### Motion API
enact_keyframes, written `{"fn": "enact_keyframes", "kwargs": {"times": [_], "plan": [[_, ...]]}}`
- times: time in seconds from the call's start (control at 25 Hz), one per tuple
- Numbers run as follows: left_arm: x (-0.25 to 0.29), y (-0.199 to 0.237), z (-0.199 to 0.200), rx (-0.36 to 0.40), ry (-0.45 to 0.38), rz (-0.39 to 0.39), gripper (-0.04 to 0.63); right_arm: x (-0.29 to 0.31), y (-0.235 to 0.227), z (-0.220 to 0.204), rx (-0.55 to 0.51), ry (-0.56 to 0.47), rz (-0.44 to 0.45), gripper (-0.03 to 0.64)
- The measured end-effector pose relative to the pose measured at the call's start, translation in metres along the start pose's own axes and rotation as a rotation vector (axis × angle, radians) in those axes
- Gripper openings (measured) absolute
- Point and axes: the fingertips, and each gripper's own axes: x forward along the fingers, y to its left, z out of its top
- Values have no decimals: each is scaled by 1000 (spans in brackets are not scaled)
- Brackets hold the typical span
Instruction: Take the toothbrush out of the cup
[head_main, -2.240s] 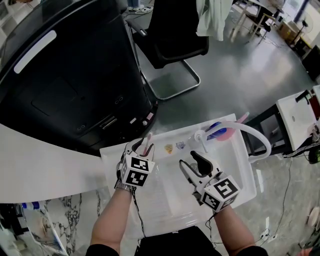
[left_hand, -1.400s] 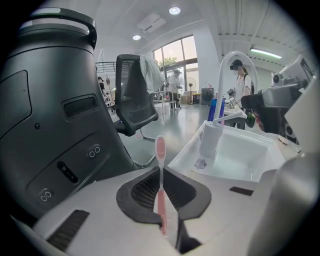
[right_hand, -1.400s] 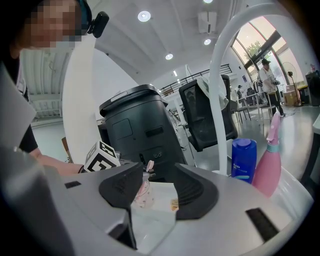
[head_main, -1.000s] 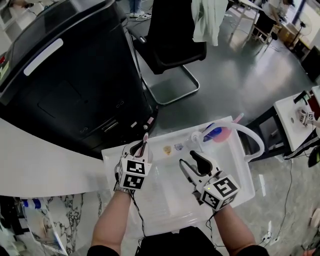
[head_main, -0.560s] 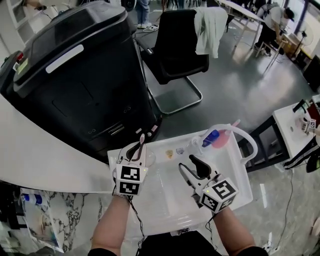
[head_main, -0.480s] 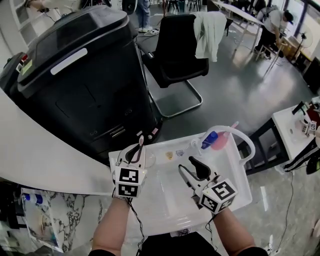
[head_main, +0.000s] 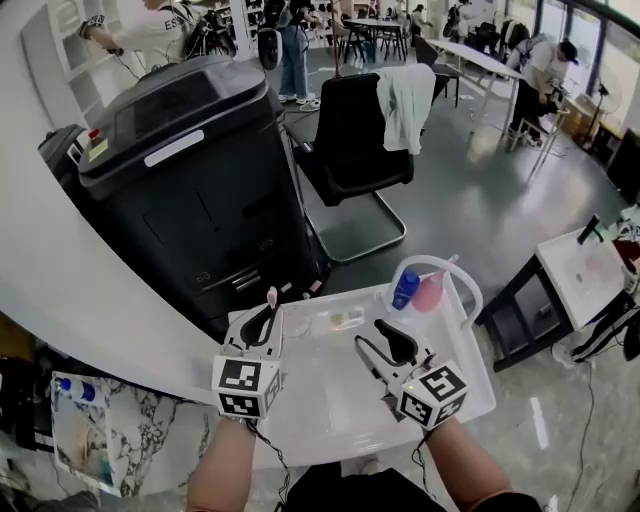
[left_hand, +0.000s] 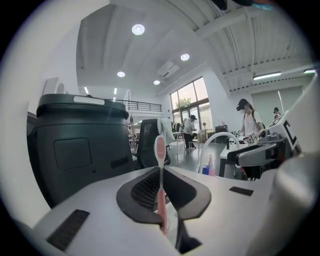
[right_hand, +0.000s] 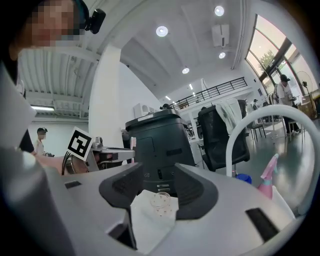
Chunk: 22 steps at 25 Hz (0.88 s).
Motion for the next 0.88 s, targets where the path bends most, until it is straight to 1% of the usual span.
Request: {"fn": "enact_keyframes", "kwargs": {"times": [0.24, 0.44, 0.6, 0.88], "plan": [[-54, -22, 21, -1, -50, 43, 35, -31, 19, 17, -28, -38, 46, 207], [-103, -46, 22, -3, -72, 89, 35, -60, 39, 18, -49, -48, 96, 207], [-145, -59, 14, -13, -67, 124, 35, -74, 62, 18, -71, -42, 146, 207], [-205, -75, 2, -29, -42, 183, 35, -95, 98, 12, -53, -34, 212, 207]]}}
